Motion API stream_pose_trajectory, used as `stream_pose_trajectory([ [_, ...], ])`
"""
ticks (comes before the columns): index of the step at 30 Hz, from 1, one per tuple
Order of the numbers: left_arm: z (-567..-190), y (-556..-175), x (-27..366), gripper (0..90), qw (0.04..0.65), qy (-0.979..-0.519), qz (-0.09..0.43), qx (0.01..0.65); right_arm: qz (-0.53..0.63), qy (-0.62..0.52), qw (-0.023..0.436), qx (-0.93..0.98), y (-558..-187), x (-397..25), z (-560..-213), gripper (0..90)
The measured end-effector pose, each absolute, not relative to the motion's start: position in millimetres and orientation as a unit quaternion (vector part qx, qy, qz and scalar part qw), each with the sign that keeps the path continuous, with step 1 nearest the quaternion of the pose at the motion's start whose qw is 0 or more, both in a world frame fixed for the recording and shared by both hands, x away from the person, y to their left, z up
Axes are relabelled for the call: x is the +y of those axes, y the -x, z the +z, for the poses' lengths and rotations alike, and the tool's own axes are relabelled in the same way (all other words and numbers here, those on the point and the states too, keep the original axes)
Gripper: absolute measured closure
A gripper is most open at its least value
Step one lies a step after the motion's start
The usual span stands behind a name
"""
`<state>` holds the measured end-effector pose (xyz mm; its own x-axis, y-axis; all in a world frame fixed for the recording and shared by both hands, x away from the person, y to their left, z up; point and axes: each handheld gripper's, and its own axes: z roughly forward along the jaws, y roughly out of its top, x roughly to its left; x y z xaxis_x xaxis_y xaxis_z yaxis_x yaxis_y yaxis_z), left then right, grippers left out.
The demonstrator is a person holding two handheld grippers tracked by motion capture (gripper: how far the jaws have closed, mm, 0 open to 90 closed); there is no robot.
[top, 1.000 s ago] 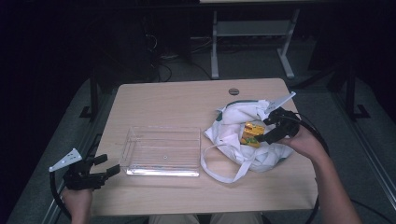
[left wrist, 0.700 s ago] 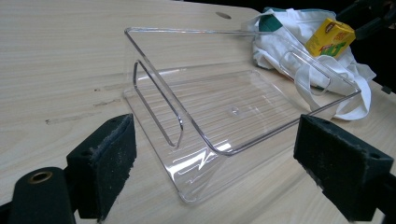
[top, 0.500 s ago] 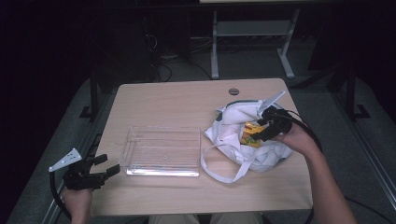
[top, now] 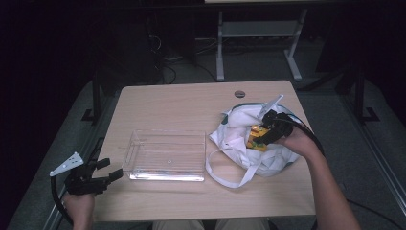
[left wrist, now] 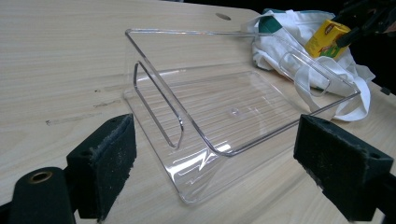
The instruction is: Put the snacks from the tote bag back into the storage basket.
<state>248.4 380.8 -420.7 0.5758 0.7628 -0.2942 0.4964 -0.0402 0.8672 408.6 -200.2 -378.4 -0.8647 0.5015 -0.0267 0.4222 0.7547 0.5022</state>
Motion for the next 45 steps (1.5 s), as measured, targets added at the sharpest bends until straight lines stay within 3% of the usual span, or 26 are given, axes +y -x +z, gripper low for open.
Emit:
stream_pose_trajectory([
  [6, -421, -248, 381, 12.7, 0.532, -0.71, 0.125, 0.444, 0.238, -0.238, 0.084, 0.938, -409, -197, -381, 45.1],
  [29, -421, -249, 381, 12.6, 0.534, -0.708, 0.126, 0.444, 0.246, -0.24, 0.099, 0.934, -412, -199, -376, 51.3],
  [45, -421, -248, 381, 12.6, 0.533, -0.709, 0.126, 0.443, 0.272, -0.239, 0.097, 0.927, -406, -205, -339, 51.7],
])
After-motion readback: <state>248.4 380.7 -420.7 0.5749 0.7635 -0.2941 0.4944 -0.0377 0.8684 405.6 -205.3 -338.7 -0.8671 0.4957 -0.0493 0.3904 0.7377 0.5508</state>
